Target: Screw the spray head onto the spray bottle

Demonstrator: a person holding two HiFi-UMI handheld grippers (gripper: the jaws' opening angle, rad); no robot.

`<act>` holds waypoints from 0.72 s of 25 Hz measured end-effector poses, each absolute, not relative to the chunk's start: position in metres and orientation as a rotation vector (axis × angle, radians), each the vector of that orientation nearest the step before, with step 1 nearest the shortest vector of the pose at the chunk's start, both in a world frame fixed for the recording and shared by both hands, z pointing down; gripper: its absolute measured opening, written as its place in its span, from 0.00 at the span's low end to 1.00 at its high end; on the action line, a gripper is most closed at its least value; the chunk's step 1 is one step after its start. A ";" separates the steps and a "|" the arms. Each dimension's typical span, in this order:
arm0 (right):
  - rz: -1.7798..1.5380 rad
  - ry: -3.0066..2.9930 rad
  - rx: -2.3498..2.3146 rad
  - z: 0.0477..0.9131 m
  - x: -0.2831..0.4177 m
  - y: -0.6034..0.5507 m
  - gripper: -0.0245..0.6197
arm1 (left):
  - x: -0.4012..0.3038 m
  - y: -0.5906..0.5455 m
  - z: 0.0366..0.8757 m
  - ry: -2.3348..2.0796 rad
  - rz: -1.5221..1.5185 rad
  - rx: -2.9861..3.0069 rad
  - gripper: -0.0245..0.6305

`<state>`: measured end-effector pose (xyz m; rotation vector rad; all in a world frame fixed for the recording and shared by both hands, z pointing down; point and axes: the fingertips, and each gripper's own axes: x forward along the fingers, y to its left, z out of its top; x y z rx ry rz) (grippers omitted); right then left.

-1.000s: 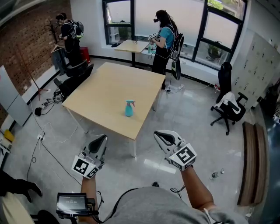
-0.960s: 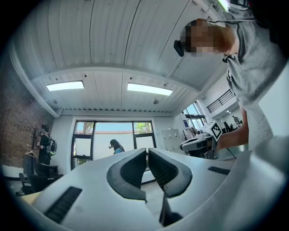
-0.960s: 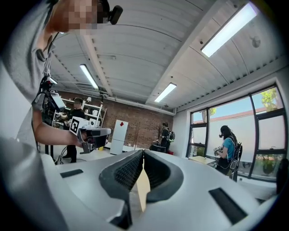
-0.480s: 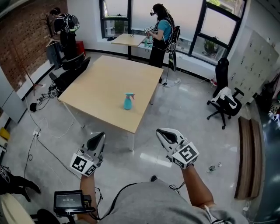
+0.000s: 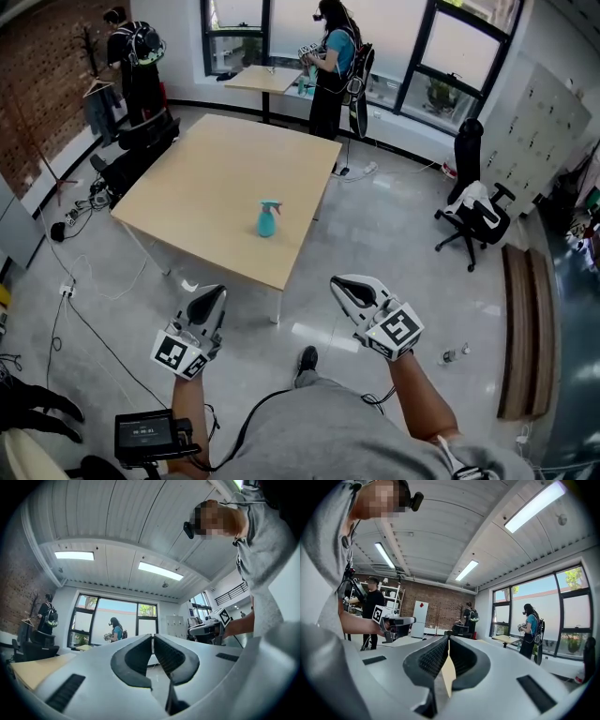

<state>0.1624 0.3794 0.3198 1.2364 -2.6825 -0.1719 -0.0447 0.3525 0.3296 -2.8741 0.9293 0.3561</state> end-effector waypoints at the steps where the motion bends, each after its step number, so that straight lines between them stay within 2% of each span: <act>1: -0.160 -2.686 1.230 0.322 0.162 0.369 0.05 | -0.044 0.343 0.332 0.936 0.351 -2.884 0.07; 18: -0.111 -2.808 1.029 0.343 0.202 0.153 0.05 | 0.018 0.151 0.366 1.095 0.232 -2.927 0.07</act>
